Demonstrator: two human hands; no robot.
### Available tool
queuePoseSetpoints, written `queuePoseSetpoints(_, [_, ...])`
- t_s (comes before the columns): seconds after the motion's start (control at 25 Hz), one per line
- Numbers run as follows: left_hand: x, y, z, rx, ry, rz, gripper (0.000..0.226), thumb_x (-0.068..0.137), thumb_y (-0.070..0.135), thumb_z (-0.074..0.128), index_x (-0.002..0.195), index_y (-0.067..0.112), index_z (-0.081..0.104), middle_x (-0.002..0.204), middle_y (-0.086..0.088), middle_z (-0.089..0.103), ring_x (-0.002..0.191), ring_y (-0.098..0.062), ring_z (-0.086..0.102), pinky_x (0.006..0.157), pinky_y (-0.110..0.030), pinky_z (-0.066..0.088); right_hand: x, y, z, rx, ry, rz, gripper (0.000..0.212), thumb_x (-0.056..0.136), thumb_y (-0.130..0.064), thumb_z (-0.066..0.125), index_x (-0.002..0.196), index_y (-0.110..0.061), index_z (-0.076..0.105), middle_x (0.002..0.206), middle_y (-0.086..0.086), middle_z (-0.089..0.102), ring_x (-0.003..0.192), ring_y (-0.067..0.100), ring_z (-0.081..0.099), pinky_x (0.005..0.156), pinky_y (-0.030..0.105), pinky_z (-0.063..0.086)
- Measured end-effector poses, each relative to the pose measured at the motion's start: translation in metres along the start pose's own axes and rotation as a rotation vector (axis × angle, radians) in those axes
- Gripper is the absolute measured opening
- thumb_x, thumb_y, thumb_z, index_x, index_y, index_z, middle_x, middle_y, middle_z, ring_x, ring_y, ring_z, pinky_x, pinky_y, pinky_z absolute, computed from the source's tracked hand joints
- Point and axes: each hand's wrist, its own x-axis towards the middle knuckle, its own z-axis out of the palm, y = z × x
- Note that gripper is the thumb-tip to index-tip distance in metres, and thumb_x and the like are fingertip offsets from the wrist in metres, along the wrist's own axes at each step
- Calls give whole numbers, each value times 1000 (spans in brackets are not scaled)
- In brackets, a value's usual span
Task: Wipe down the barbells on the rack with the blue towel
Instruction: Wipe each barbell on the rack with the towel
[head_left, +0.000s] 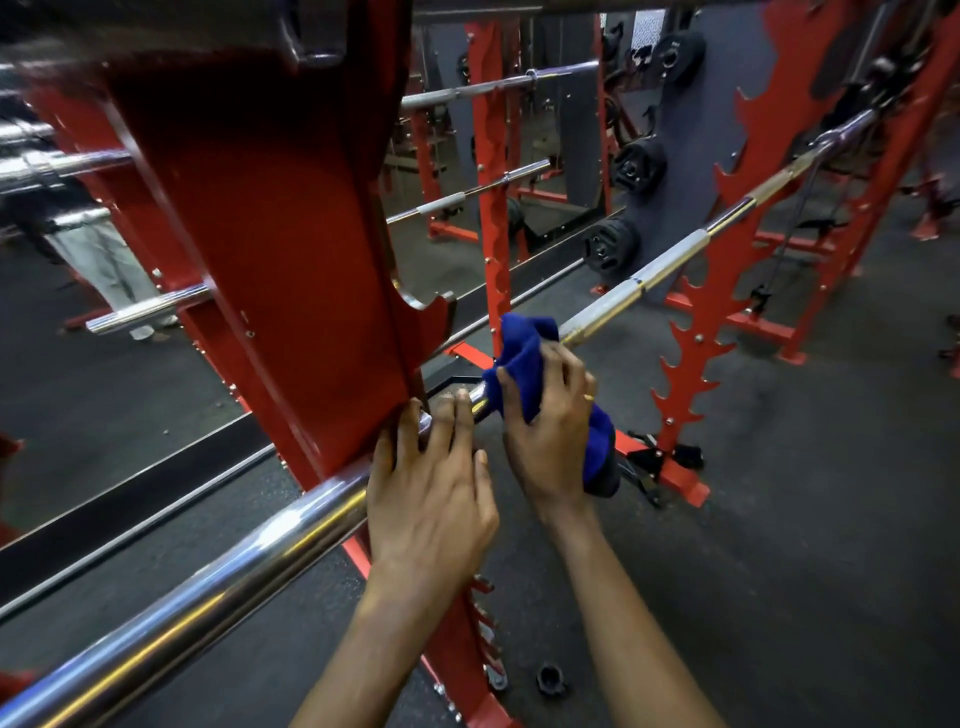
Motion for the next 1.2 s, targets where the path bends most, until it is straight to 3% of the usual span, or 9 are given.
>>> queuePoseSetpoints(0.2, [10, 20, 2, 34, -57, 3, 61, 97, 42, 41, 143, 3, 53, 144, -14, 56, 135, -32, 51, 115, -48, 22, 84, 39, -12, -165, -17, 66, 53, 103, -45, 50, 147, -15, 49, 138, 6, 59, 129, 22, 50, 113, 49, 37])
queuePoseSetpoints(0.32, [28, 27, 1, 43, -157, 12, 63, 101, 44, 30, 150, 6, 41, 150, -15, 49, 136, -28, 48, 115, -45, 28, 72, 48, -14, -161, -258, -135, 59, 104, -42, 46, 156, -17, 33, 158, 3, 42, 149, 20, 31, 125, 42, 18])
queuePoseSetpoints(0.4, [42, 35, 1, 51, -245, -3, 61, 106, 43, 28, 157, 9, 26, 158, -17, 37, 141, -29, 42, 115, -44, 33, 90, 73, -37, -56, -352, -241, 60, 102, -35, 55, 156, -19, 33, 156, 2, 44, 144, 19, 38, 123, 39, 25])
queuePoseSetpoints(0.56, [73, 43, 6, 85, -471, 42, 78, 104, 54, 34, 160, 19, -7, 163, -20, 21, 145, -34, 33, 111, -45, 37, 140, 106, -41, 19, -234, -163, 52, 97, -37, 62, 146, -25, 51, 146, -6, 55, 136, 17, 50, 114, 50, 37])
queuePoseSetpoints(0.68, [90, 42, 15, 51, -472, 41, 74, 101, 60, 35, 158, 23, 5, 142, -14, 46, 123, -32, 54, 94, -44, 48, 127, 107, -31, -105, -306, -414, 50, 101, -45, 56, 147, -28, 52, 148, -8, 54, 141, 14, 44, 119, 41, 26])
queuePoseSetpoints(0.76, [90, 42, 20, 66, -383, 84, 70, 101, 65, 26, 156, 22, 18, 131, -8, 55, 113, -27, 60, 86, -41, 52, 146, 126, -40, -106, -324, -534, 45, 102, -42, 55, 144, -25, 55, 139, -6, 60, 133, 18, 52, 114, 41, 33])
queuePoseSetpoints(0.92, [87, 42, 24, 23, -296, 52, 65, 101, 63, 28, 151, 23, 36, 122, -2, 62, 107, -24, 63, 81, -40, 51, 154, 120, -23, -119, -82, -300, 32, 102, -40, 51, 119, -20, 69, 113, 0, 69, 111, 26, 60, 106, 45, 37])
queuePoseSetpoints(1.08, [85, 42, 29, 28, -226, 35, 57, 102, 58, 27, 142, 23, 47, 113, -2, 67, 99, -25, 65, 79, -40, 50, 145, 124, -24, -50, -208, -637, 36, 102, -42, 50, 120, -17, 69, 112, -1, 71, 106, 23, 62, 105, 44, 40])
queuePoseSetpoints(1.2, [84, 40, 33, 38, -240, 57, 53, 102, 54, 34, 142, 22, 45, 113, -2, 66, 98, -26, 65, 79, -42, 50, 171, 144, -31, -85, -49, -339, 32, 102, -40, 50, 116, -17, 68, 110, 2, 69, 112, 27, 62, 109, 48, 37])
